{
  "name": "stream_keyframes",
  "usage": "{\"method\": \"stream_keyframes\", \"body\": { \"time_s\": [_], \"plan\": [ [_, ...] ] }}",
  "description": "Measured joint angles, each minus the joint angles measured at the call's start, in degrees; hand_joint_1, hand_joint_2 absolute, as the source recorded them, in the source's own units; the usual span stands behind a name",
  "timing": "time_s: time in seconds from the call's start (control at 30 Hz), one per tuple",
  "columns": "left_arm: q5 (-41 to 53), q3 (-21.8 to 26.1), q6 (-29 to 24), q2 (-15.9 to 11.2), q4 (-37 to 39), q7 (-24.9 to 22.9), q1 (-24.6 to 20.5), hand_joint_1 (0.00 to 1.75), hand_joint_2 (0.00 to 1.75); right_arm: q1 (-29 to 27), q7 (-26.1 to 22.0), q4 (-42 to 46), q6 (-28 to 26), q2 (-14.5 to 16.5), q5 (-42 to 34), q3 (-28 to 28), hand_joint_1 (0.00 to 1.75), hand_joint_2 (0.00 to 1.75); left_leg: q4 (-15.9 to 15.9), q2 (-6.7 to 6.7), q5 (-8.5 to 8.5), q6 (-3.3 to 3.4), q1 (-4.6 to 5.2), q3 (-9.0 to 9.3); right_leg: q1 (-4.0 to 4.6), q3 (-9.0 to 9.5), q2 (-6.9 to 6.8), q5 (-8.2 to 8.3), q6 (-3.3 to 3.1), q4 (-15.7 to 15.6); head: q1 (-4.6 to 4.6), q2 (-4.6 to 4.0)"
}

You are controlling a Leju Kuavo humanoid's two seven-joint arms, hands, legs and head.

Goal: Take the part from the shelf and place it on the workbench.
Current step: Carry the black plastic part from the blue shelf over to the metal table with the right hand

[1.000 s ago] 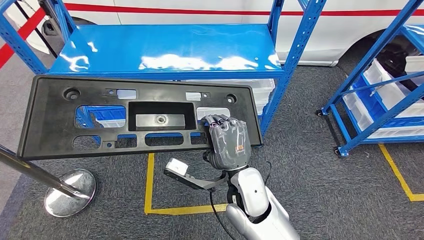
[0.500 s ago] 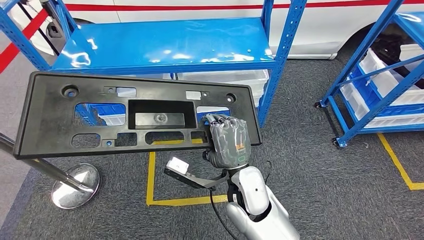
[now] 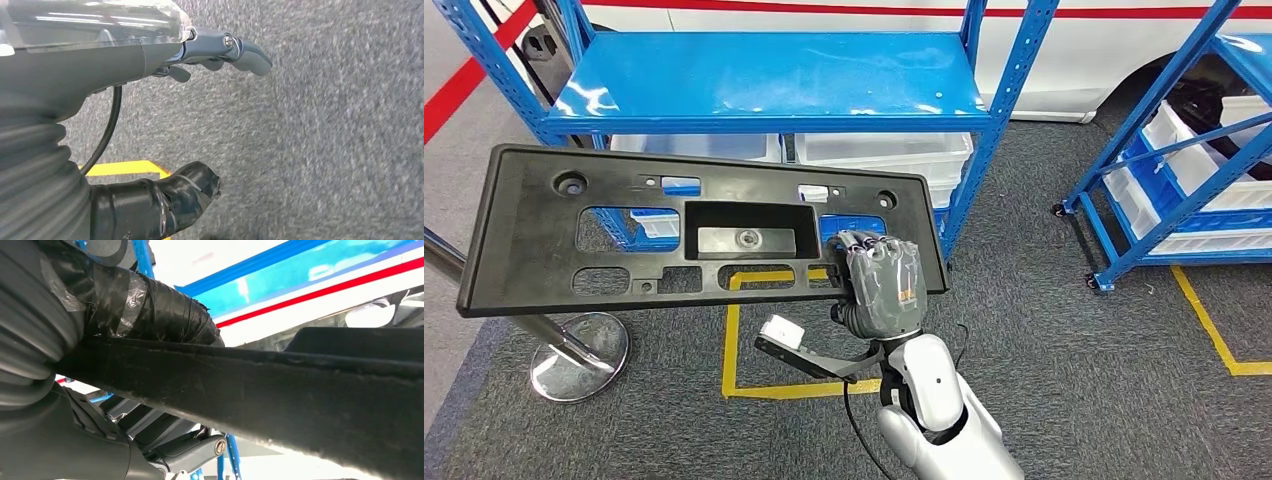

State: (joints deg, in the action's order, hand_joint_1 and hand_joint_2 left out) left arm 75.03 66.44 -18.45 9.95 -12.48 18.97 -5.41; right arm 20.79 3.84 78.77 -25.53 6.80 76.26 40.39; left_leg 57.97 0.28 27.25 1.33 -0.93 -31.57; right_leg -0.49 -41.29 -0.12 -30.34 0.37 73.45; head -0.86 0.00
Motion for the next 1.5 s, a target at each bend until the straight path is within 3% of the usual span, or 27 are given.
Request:
{"method": "stream_keyframes", "body": {
  "time_s": [0.07,0.13,0.2,0.23,0.3,0.4,0.43,0.47,0.5,0.57,0.63,0.77,0.8,0.87,0.93,0.97,1.0,1.03,1.13,1.17,1.27,1.33,1.43,1.47,1.5],
  "plan": [
    [0.0,0.0,0.0,0.1,0.0,0.0,0.0,0.0,1.75,0.0,-0.1,0.0,0.0,0.0,-0.3,-0.1,1.75,1.75,0.1,-0.03,-0.02,-0.08,0.19,-0.04,0.3,4.58,0.03,3.01,-0.98,-7.8,0.02,0.0],
    [0.0,0.0,0.0,0.2,0.0,0.0,0.0,0.0,1.75,0.0,-0.2,0.0,-0.1,0.0,-0.7,-0.2,1.75,1.75,0.1,-0.02,-0.18,-0.46,0.26,-0.26,0.73,7.02,0.02,4.11,-1.81,-12.7,0.03,0.0],
    [0.0,0.0,0.0,0.3,0.0,-0.1,0.0,0.0,1.75,-0.1,-0.3,0.0,-0.3,0.0,-1.2,-0.5,1.75,1.75,0.0,0.12,-0.48,-1.08,0.22,-0.48,1.02,7.06,0.06,4.14,-2.09,-13.6,0.01,0.0],
    [0.0,0.0,0.0,0.3,0.0,-0.1,0.0,0.0,1.75,-0.1,-0.3,0.0,-0.3,0.0,-1.4,-0.7,1.75,1.75,-0.1,0.2,-0.44,-1.38,0.2,-0.58,0.77,7.18,0.06,4.3,-2.24,-14.0,0.02,0.0],
    [0.0,0.0,-0.1,0.2,0.0,-0.1,0.0,0.0,1.75,-0.1,-0.5,0.0,-0.6,0.0,-1.7,-1.0,1.75,1.75,1.4,0.2,0.97,-1.84,0.29,-1.28,0.3,7.46,0.05,4.9,-2.71,-15.1,0.06,0.0],
    [0.0,0.0,-0.1,0.1,0.0,-0.1,0.0,0.0,1.75,-0.3,-0.7,0.0,-1.1,0.0,-2.0,-1.1,1.75,1.75,11.2,0.07,6.25,-2.41,0.09,-5.53,0.17,7.18,0.08,5.38,-3.12,-15.4,0.11,0.0],
    [0.0,0.0,-0.1,0.1,0.0,-0.1,0.0,0.0,1.75,-0.5,-0.7,0.0,-1.1,0.0,-2.0,-1.2,1.75,1.75,14.2,0.07,7.21,-2.65,-0.03,-6.78,0.19,6.95,0.15,5.4,-3.11,-15.1,0.1,0.0],
    [0.1,0.0,-0.1,0.1,0.0,-0.1,0.1,0.0,1.75,-0.6,-0.7,0.0,-1.1,0.0,-2.1,-1.2,1.75,1.75,15.3,0.08,7.11,-2.83,-0.15,-7.18,0.19,6.72,0.28,5.4,-3.1,-14.9,0.1,0.0],
    [0.1,0.0,-0.1,0.0,0.0,-0.1,0.1,0.0,1.75,-0.8,-0.7,0.0,-1.1,0.0,-2.1,-1.3,1.75,1.75,14.2,0.08,5.97,-2.97,-0.28,-6.53,0.17,6.49,0.47,5.39,-3.06,-14.6,0.12,0.0],
    [0.0,0.0,-0.1,0.0,0.0,-0.1,0.1,0.0,1.75,-0.9,-0.7,0.0,-1.2,0.0,-2.1,-1.4,1.75,1.75,7.3,-0.29,2.54,-3.06,-0.55,-2.93,0.07,6.04,0.92,5.3,-2.83,-13.8,0.12,0.0],
    [0.0,0.0,-0.1,-0.1,0.0,-0.1,0.1,0.0,1.75,-0.9,-0.7,0.0,-1.2,0.0,-2.3,-1.6,1.75,1.75,1.8,-0.98,0.91,-2.82,-0.49,-0.26,0.19,5.42,1.31,5.32,-2.18,-13.0,0.09,0.0],
    [0.0,0.0,-0.1,0.0,0.0,-0.2,0.1,0.0,1.75,-1.3,-0.8,0.0,-1.6,-0.1,-2.7,-2.1,1.75,1.75,0.6,-0.74,0.19,-1.46,-0.35,-0.19,0.26,4.77,1.64,5.59,-0.68,-12.7,0.03,0.0],
    [0.0,0.0,-0.1,0.0,0.0,-0.2,0.1,0.0,1.75,-1.3,-0.8,0.0,-1.7,-0.1,-2.8,-2.4,1.75,1.75,0.4,-0.48,-0.13,-0.99,-0.47,-0.24,0.2,4.4,1.45,4.79,-0.39,-11.8,0.0,0.0],
    [0.0,0.0,-0.1,0.0,0.0,-0.3,0.1,0.0,1.75,-1.5,-0.8,0.0,-2.1,-0.2,-3.1,-2.8,1.75,1.75,0.1,0.09,-0.62,-0.28,-0.57,-0.57,0.01,2.25,0.94,1.27,0.11,-6.7,-0.07,0.0],
    [0.0,0.0,-0.1,0.0,0.0,-0.3,0.1,0.0,1.75,-1.8,-0.9,0.0,-2.3,-0.4,-3.4,-3.1,1.75,1.75,0.2,0.58,-0.87,-0.09,-0.49,-1.07,-0.18,-0.65,0.79,-2.2,0.53,0.4,-0.09,0.0],
    [-0.1,0.0,-0.1,0.0,0.0,-0.3,0.1,0.0,1.75,-2.1,-1.1,0.0,-2.4,-0.5,-3.6,-3.3,1.75,1.75,0.3,0.84,-0.94,-0.09,-0.47,-1.26,-0.26,-1.18,0.73,-2.65,0.64,2.2,-0.09,0.0],
    [-0.1,0.0,-0.1,0.0,0.0,-0.3,0.2,0.0,1.75,-2.5,-1.2,0.1,-2.7,-0.6,-3.8,-3.6,1.75,1.75,0.3,1.09,-0.99,-0.12,-0.47,-1.39,-0.33,-0.65,0.62,-2.08,0.68,1.9,-0.09,0.0],
    [-0.1,0.0,-0.1,0.0,0.0,-0.3,0.2,0.0,1.75,-2.8,-1.4,0.1,-3.0,-0.7,-4.2,-3.9,1.75,1.75,0.4,1.32,-1.01,-0.17,-0.48,-1.45,-0.37,1.05,0.4,-0.6,0.64,-0.6,-0.09,0.0],
    [-0.1,0.0,-0.1,0.1,0.0,-0.3,0.1,0.0,1.75,-3.2,-2.2,0.7,-4.2,-0.9,-5.2,-4.7,1.75,1.75,0.6,1.95,-1.02,-0.85,-0.24,-1.54,-0.01,7.02,-1.07,2.84,0.04,-11.5,-0.07,0.0],
    [-0.1,0.0,-0.2,0.1,0.0,-0.3,0.1,0.0,1.75,-3.4,-2.4,0.9,-4.5,-0.9,-5.5,-5.0,1.75,1.75,0.6,2.14,-1.08,-1.22,-0.12,-1.59,0.19,7.65,-1.29,2.98,-0.21,-13.0,-0.06,0.0],
    [-0.1,0.0,-0.2,0.1,0.0,-0.3,0.1,0.0,1.75,-4.1,-2.7,1.4,-5.2,-1.0,-6.2,-6.0,1.75,1.75,0.6,2.48,-1.14,-2.25,-0.14,-1.62,0.26,7.42,-0.62,3.32,-1.16,-13.5,-0.03,0.0],
    [-0.1,0.0,-0.2,0.0,0.0,-0.3,0.1,0.0,1.75,-4.3,-2.8,1.6,-5.3,-1.1,-6.5,-6.5,1.75,1.75,3.0,1.69,0.86,-2.71,-0.26,-2.68,0.02,7.32,-0.24,3.78,-2.02,-13.8,-0.01,0.0],
    [-0.1,0.0,-0.2,0.1,0.0,-0.3,0.2,0.0,1.75,-4.9,-3.5,1.9,-5.7,-1.1,-7.3,-7.0,1.75,1.75,13.7,0.4,6.49,-2.89,-0.29,-7.24,0.16,6.93,0.39,4.12,-2.61,-13.9,0.03,0.0],
    [-0.1,0.0,-0.2,0.1,0.0,-0.3,0.2,0.0,1.75,-5.2,-3.6,2.0,-5.9,-1.1,-7.6,-7.3,1.75,1.75,16.1,0.32,7.15,-2.86,-0.28,-8.2,0.28,6.86,0.66,4.16,-2.66,-13.9,0.03,0.0],
    [-0.1,0.0,-0.2,0.1,0.0,-0.3,0.3,0.0,1.75,-5.5,-3.8,2.1,-6.1,-1.2,-7.9,-7.6,1.75,1.75,16.4,0.29,6.69,-2.76,-0.27,-8.19,0.37,6.82,0.97,4.18,-2.69,-13.8,0.03,0.0]
  ]
}}
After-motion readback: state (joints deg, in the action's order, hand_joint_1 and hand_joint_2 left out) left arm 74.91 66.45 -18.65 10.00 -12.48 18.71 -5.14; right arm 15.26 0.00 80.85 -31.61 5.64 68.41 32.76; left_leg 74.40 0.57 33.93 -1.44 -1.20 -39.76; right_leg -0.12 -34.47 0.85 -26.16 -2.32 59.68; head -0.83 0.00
